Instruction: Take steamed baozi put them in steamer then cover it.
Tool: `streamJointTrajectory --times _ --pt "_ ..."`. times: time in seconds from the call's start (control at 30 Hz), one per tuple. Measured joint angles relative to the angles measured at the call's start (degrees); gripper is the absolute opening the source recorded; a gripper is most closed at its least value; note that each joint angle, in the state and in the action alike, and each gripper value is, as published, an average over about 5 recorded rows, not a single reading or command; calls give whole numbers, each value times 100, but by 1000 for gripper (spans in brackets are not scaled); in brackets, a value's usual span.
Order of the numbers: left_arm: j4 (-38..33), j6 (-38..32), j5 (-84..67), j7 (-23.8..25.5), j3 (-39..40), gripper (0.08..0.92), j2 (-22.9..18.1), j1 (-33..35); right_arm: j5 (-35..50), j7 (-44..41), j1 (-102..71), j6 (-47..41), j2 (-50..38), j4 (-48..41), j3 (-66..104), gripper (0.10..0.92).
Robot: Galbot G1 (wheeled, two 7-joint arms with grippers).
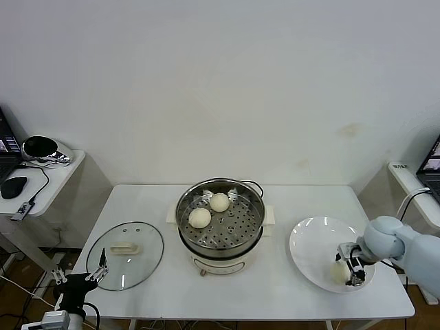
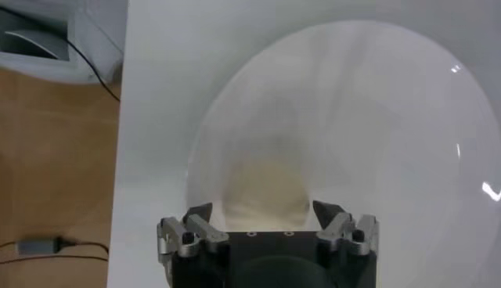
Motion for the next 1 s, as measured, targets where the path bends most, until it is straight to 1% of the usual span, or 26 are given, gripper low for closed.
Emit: streamJointTrajectory --times 0.13,0.37,0.6,0.8,1.0 --pt "-13 -2 -1 -2 -3 823 0 3 7 -4 25 0 -1 4 4 584" --pt "-53 2 -1 -1 8 823 6 -11 229 -130 519 -46 -62 121 -223 585" --pt "-73 7 -9 0 30 823 33 -35 724 -381 1756 -42 47 125 -643 585" --pt "-60 3 -12 -1 59 823 43 -61 1294 -484 3180 20 410 132 -1244 587" --pt "-58 1 -7 -9 39 823 43 -62 1853 -435 4371 240 1093 255 -1951 594"
